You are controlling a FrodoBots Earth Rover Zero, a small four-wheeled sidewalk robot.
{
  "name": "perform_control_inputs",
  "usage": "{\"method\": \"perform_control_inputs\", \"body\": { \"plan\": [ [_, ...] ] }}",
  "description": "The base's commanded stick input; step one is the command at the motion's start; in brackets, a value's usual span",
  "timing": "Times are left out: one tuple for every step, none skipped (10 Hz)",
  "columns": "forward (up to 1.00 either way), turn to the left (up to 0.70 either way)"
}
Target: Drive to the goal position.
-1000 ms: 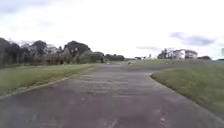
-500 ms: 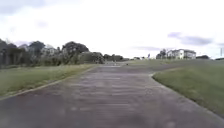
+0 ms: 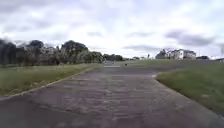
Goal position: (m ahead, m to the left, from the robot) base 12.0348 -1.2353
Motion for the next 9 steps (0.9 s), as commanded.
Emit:
{"method": "perform_control_inputs", "body": {
  "plan": [
    [0.7, 0.0],
    [0.7, 0.0],
    [0.7, 0.0],
    [0.7, 0.0],
    [0.7, 0.0],
    [0.7, 0.0],
    [0.7, 0.0],
    [0.7, 0.0],
    [0.7, 0.0]
  ]
}}
